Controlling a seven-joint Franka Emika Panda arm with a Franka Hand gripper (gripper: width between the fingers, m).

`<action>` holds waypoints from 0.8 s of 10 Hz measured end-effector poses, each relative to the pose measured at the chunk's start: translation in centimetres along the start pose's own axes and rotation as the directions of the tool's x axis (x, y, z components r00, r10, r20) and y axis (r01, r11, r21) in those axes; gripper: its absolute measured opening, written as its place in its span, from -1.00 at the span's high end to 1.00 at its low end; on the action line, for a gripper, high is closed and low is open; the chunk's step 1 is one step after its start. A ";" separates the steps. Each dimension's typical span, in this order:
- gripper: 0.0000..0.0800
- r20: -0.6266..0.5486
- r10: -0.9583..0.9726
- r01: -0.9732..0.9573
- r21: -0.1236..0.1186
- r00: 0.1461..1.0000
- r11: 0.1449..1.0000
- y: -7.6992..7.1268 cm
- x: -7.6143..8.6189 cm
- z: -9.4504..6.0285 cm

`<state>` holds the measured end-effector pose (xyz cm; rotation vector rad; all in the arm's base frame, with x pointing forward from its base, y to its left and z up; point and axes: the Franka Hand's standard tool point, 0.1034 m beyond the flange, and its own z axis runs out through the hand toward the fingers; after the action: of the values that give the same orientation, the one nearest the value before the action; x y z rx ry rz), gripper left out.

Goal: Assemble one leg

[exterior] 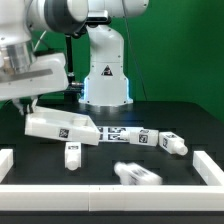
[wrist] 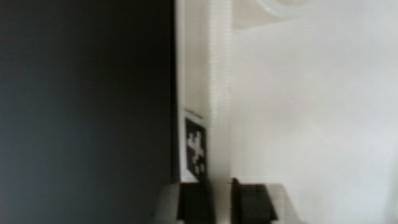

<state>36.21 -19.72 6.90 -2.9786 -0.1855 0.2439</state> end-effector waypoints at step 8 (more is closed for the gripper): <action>0.66 -0.017 -0.019 0.019 -0.007 1.000 1.000 -1.6 2.6 -0.2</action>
Offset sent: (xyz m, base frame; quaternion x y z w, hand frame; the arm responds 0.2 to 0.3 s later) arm -0.0016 0.0020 -0.0236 -0.0191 0.0078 -0.0104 0.9997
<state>38.59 -17.86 6.97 -2.9829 -0.2125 0.2163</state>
